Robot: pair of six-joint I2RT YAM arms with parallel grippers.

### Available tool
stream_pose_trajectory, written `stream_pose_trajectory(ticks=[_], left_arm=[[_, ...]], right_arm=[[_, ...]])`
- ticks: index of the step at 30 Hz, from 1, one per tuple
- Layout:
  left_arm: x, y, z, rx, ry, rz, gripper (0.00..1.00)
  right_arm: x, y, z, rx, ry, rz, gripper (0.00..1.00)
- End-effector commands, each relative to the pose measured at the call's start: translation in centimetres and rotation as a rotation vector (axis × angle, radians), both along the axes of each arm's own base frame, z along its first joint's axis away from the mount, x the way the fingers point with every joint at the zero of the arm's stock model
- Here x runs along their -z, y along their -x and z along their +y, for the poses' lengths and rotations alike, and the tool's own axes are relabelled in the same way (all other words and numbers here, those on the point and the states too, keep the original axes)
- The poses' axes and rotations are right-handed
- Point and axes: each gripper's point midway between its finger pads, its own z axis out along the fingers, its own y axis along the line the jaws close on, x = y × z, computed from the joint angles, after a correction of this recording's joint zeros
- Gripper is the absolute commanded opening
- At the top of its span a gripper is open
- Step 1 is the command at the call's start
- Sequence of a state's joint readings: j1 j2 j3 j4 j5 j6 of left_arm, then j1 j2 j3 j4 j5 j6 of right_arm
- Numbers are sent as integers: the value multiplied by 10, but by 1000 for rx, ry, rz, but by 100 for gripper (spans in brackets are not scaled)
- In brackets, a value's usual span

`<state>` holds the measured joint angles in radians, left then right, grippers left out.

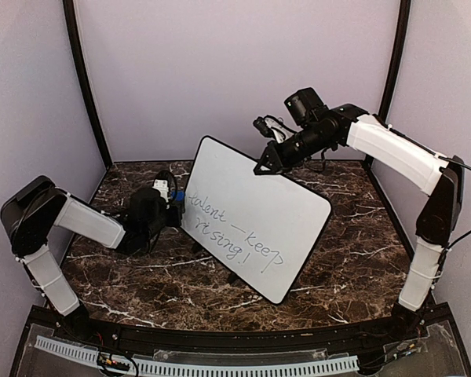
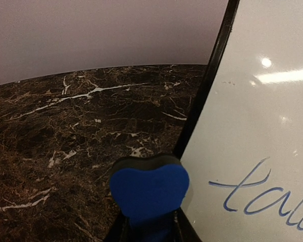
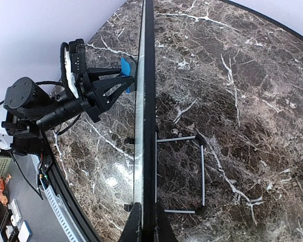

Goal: Erase the whiteboard
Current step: Erase the center of the whiteboard.

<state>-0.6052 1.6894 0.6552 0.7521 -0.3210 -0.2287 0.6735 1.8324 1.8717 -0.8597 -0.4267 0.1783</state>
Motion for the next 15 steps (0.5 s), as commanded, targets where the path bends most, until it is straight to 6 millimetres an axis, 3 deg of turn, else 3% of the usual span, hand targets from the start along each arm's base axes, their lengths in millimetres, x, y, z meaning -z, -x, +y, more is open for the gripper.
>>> stream_pose_trajectory(ticks=[1,15], left_arm=[[10,2,-11,98,47,0,0],[2,7,-45,288,95,-39,0]], right_arm=[[23,20,5,-78,79,18,0],[25,19,5,-78,85,21,0]])
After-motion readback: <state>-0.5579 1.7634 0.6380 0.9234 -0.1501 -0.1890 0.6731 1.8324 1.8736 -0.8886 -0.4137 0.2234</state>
